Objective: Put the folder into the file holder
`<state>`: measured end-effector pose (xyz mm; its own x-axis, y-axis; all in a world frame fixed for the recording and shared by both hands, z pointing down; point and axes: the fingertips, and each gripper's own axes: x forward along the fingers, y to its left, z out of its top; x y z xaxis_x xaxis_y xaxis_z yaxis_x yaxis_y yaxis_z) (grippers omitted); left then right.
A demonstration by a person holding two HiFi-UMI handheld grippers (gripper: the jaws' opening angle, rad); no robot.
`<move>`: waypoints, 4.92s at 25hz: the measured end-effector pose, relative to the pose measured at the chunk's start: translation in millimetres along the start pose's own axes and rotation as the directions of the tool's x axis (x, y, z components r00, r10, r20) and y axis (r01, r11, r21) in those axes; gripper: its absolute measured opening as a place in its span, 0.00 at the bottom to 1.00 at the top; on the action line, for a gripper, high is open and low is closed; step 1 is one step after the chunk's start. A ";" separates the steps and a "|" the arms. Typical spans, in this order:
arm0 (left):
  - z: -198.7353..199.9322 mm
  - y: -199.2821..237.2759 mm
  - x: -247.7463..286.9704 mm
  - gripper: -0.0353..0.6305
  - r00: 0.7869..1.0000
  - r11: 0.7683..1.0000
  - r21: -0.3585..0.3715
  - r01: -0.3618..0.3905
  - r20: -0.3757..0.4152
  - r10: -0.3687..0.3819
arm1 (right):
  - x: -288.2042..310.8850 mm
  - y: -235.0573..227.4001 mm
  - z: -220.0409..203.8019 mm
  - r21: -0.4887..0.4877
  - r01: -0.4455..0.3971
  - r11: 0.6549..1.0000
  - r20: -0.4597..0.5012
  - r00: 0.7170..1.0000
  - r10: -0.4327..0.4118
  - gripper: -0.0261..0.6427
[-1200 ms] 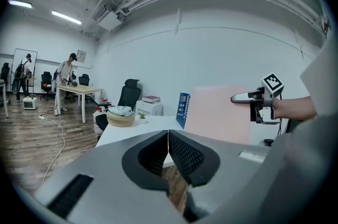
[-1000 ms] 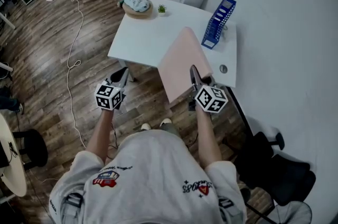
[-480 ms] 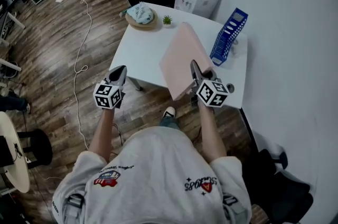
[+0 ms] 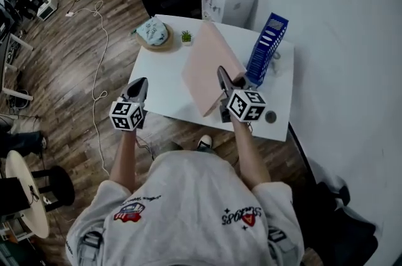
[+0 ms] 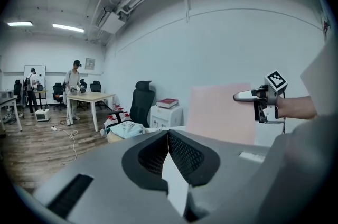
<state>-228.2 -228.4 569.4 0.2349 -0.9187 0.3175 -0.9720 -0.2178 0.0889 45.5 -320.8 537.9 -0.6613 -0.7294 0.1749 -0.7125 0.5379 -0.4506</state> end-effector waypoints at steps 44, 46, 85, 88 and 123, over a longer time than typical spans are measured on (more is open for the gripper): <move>63.3 37.8 159.3 0.06 0.928 0.929 0.016 0.370 0.028 -0.371 | -42.7 -28.0 275.7 -0.067 0.418 0.906 0.633 0.720 -0.285 0.25; 63.2 35.2 158.2 0.06 0.926 0.926 0.017 0.377 0.028 -0.377 | -59.9 -24.6 292.4 -0.067 0.439 0.896 0.670 0.686 -0.285 0.25; 39.7 44.2 128.5 0.06 0.950 0.949 0.047 0.312 -0.046 -0.310 | -84.8 -110.8 220.8 -0.202 0.723 0.660 0.706 0.575 -0.414 0.27; 36.7 50.4 125.4 0.06 0.957 0.956 0.046 0.289 -0.051 -0.286 | -76.5 -114.6 211.9 -0.213 0.731 0.648 0.709 0.572 -0.413 0.27; 15.7 53.2 128.6 0.06 0.967 0.970 -0.002 0.245 -0.072 -0.244 | -29.4 -199.0 108.2 -0.254 0.751 0.610 0.466 0.648 -0.603 0.31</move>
<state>-249.9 -363.4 600.1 0.4655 -0.8114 0.3536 -0.8849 -0.4353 0.1661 232.1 -452.1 527.7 0.1106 -0.9936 -0.0229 -0.9905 -0.1120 0.0792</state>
